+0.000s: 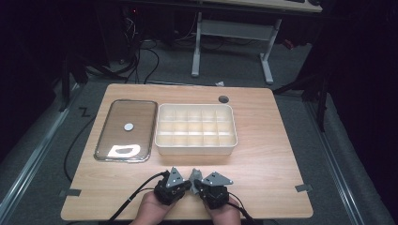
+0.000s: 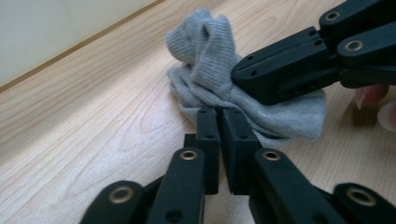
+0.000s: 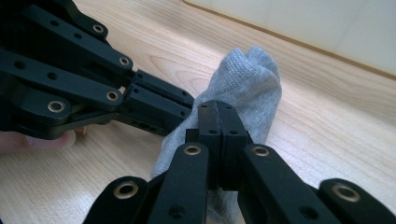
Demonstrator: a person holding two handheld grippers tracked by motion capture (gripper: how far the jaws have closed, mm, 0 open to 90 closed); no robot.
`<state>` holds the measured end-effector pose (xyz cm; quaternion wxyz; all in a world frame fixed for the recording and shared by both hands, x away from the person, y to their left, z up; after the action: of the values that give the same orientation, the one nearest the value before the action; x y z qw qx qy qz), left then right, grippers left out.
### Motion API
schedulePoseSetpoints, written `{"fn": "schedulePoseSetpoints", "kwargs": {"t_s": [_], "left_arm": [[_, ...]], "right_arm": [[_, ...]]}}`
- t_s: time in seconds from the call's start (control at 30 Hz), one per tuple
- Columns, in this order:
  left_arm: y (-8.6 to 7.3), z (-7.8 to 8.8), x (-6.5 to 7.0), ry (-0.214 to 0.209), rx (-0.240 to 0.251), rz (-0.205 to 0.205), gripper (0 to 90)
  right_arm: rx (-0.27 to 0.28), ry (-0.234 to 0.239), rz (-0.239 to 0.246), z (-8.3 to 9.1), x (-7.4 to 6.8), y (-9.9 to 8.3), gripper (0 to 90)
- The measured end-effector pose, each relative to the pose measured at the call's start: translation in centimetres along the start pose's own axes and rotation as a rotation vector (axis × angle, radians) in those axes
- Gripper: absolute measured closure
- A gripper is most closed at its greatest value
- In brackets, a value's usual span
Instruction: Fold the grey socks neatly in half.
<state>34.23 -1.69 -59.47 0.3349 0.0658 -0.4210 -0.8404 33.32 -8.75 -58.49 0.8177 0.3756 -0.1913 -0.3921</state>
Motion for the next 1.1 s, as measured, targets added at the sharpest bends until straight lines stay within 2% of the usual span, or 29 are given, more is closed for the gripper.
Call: {"fn": "schedulePoseSetpoints", "kwargs": {"t_s": [0.17,0.3,0.37,0.43,0.6,0.63,0.67,0.7,0.73,0.77,0.83,0.9,1.0,1.03,1.1], "left_arm": [[0.4,1.0,-0.9,-0.004,0.038,0.033,79.9],[1.0,1.8,-1.3,-0.020,0.082,0.061,73.1],[1.1,1.9,-1.4,-0.016,0.089,0.065,69.9],[1.6,2.2,-1.2,-0.029,0.117,0.065,69.4],[2.9,2.6,-0.8,-0.052,0.141,0.062,77.8],[3.9,2.7,-0.4,-0.067,0.154,0.064,82.9],[3.9,2.7,-0.4,-0.067,0.154,0.064,84.9],[4.9,2.6,0.1,-0.086,0.163,0.068,86.5],[4.9,2.6,0.1,-0.086,0.163,0.068,87.6],[5.8,2.2,0.9,-0.110,0.161,0.063,88.2],[6.0,1.8,1.2,-0.118,0.153,0.060,88.4],[6.5,0.6,2.1,-0.126,0.128,0.041,88.7],[6.3,-0.3,2.1,-0.128,0.102,0.047,88.4],[6.0,-1.0,1.7,-0.115,0.080,0.057,88.4],[5.8,-1.1,1.3,-0.105,0.075,0.061,88.4]], "right_arm": [[0.009,0.002,0.004,-0.1,-0.1,0.0,90.0],[0.015,0.000,0.009,-0.1,-0.1,-0.1,90.0],[0.016,-0.001,0.013,-0.1,-0.1,-0.1,90.0],[0.021,0.006,0.008,-0.1,0.0,-0.1,90.0],[0.030,0.018,-0.001,-0.1,0.0,-0.1,90.0],[0.029,0.023,0.000,-0.1,0.1,-0.2,90.0],[0.029,0.023,0.000,-0.1,0.1,-0.2,90.0],[0.035,0.026,-0.001,-0.1,0.1,-0.2,90.0],[0.035,0.026,-0.001,-0.1,0.1,-0.2,90.0],[0.037,0.032,-0.006,-0.1,0.1,-0.2,90.0],[0.040,0.034,-0.007,-0.1,0.1,-0.2,90.0],[0.044,0.034,-0.010,-0.1,0.1,-0.2,90.0],[0.045,0.033,-0.007,-0.1,0.1,-0.2,90.0],[0.045,0.035,-0.008,-0.1,0.1,-0.3,90.0],[0.046,0.035,-0.008,-0.1,0.1,-0.3,90.0]]}}
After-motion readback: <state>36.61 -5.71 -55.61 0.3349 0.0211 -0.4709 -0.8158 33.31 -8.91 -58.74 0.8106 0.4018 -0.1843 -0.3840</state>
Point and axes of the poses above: each handheld gripper's, and its own axes: z roughly backward along the jaws, y roughly out of its top, x roughly to its right, the point moved 10 cm from there along -z, roughly forward along the jaws, and after that the axes turned 6 degrees about z, right-handed, at the moved point
